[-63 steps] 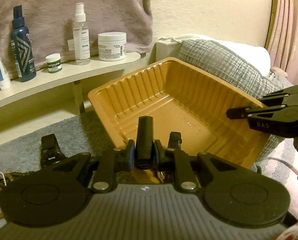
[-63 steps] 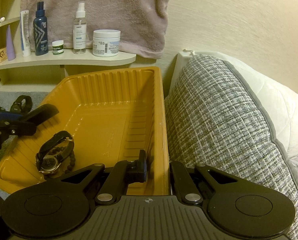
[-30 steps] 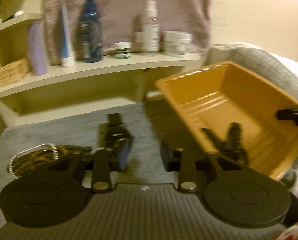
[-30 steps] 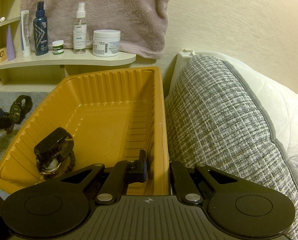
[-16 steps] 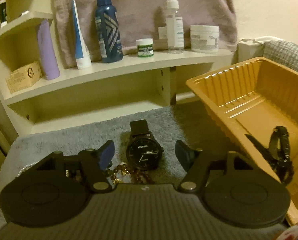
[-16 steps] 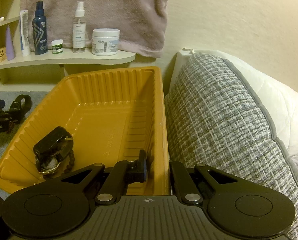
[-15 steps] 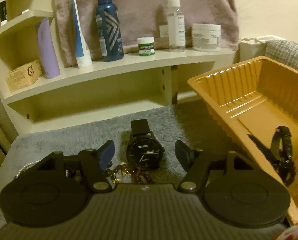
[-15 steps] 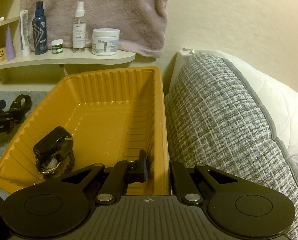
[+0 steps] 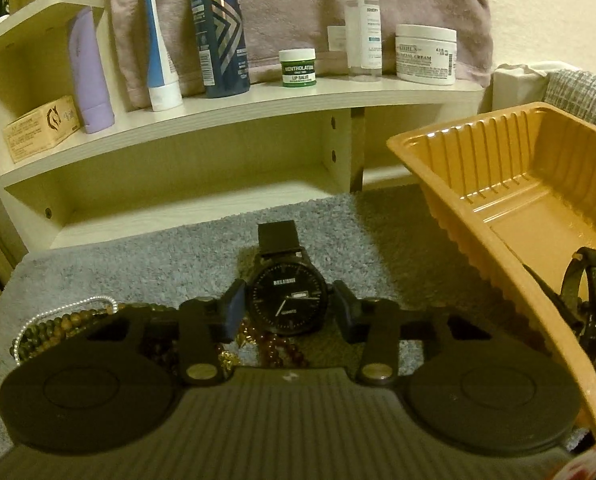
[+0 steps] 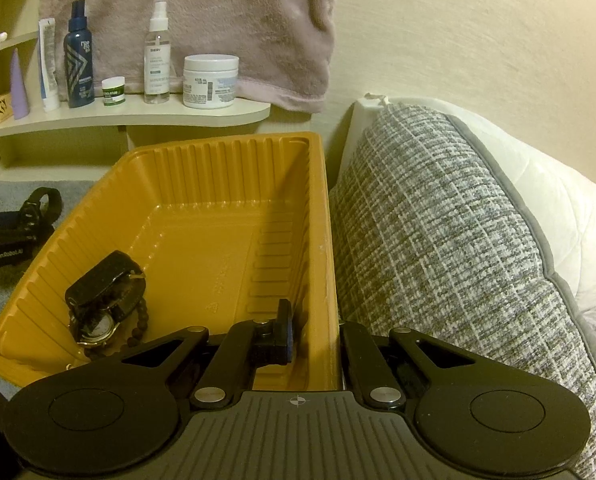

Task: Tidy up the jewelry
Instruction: 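Close the left tool on the black-faced watch and lift it, then carry the watch over the tray and open the left tool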

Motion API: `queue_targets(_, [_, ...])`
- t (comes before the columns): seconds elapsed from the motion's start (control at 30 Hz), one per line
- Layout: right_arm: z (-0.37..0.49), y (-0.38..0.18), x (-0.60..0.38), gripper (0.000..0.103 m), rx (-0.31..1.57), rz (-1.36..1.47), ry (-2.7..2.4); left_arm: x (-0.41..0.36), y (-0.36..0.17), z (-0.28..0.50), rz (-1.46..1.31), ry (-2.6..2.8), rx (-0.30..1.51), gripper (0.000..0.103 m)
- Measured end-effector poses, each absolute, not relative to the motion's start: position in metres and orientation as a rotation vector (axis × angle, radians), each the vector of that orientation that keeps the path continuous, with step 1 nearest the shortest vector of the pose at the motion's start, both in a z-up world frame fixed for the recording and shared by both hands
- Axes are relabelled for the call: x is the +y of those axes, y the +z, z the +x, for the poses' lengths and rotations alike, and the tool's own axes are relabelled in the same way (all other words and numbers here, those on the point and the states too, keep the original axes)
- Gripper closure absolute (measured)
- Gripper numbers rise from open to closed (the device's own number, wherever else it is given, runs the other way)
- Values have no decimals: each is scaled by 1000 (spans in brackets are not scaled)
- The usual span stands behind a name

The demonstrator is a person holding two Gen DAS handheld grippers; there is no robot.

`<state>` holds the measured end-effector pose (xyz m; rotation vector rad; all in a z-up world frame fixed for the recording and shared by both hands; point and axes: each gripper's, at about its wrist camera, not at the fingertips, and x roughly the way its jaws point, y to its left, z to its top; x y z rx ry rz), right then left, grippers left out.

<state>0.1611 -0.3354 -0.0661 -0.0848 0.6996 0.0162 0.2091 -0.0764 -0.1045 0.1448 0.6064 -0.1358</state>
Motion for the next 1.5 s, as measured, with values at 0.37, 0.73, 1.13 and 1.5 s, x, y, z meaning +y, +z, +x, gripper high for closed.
queue_targets(0.37, [161,-66,-335,97,699,-85,16,-70,-91,202,120,-150,587,62])
queue_targets(0.73, [161,-66,-335,97,697,-89,16,-67,-73,191,95,-168,587,62])
queue_targets(1.13, [161,-66,-335,97,696,-89,16,-69,-58,183,84,-194,582,62])
queue_targets(1.5, [161,-65,-335,97,695,-90,16,-73,-43,181,70,-224,569,62])
